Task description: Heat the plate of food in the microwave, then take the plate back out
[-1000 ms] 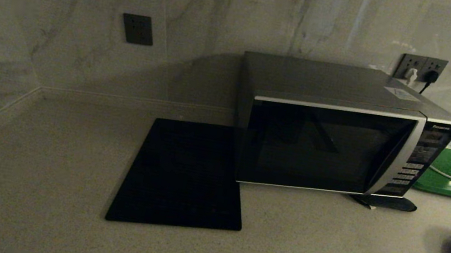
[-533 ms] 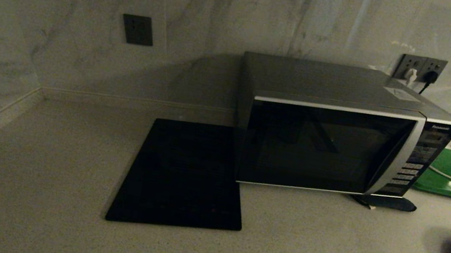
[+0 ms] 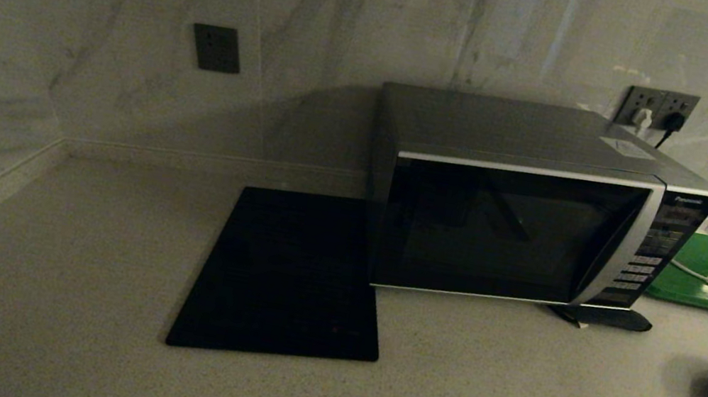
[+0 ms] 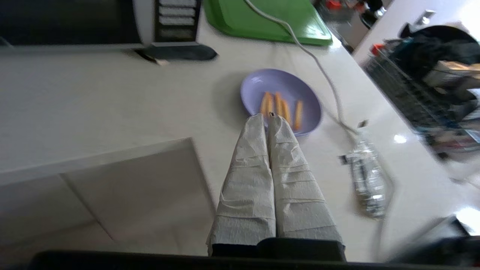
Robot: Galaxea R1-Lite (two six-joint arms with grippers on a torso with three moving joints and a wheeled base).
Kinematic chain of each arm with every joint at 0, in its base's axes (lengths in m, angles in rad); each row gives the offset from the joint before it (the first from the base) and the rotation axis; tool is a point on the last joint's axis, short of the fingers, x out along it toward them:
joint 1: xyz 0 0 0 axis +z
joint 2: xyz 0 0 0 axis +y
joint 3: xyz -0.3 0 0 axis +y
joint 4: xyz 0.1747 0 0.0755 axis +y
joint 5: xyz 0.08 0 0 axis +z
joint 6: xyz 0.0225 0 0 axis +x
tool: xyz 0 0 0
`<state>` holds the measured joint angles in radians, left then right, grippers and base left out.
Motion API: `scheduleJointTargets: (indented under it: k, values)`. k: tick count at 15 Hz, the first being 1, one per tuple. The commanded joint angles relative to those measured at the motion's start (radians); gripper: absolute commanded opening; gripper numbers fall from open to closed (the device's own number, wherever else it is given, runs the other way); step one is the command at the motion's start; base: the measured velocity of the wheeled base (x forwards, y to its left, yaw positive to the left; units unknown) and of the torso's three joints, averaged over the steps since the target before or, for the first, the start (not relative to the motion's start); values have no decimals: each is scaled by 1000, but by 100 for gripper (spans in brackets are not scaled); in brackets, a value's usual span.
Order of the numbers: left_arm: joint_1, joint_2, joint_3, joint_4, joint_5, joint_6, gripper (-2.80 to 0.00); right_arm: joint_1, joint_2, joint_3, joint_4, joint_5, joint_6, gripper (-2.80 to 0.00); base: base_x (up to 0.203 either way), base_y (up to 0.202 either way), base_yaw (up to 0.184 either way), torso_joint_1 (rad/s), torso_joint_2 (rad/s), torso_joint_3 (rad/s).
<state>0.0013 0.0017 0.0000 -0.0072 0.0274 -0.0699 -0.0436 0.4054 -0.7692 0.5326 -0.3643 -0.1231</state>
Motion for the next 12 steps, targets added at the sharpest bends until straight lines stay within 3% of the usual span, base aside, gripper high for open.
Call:
scheduleJointTargets:
  k: [1, 2, 6, 12]
  values:
    - [0, 0, 0, 0, 2, -1, -280, -1, -145, 47, 1, 11, 141, -280, 0, 0, 0, 0, 0, 0]
    - [0, 0, 0, 0, 0, -1, -280, 6, -159, 51, -1, 14, 179, -280, 0, 0, 0, 0, 0, 0]
    - [0, 0, 0, 0, 0, -1, -280, 36, -324, 117, -2, 57, 186, -280, 0, 0, 0, 0, 0, 0]
    - [0, 0, 0, 0, 0, -1, -280, 39, -406, 454, -121, 147, 241, -280, 0, 0, 0, 0, 0, 0]
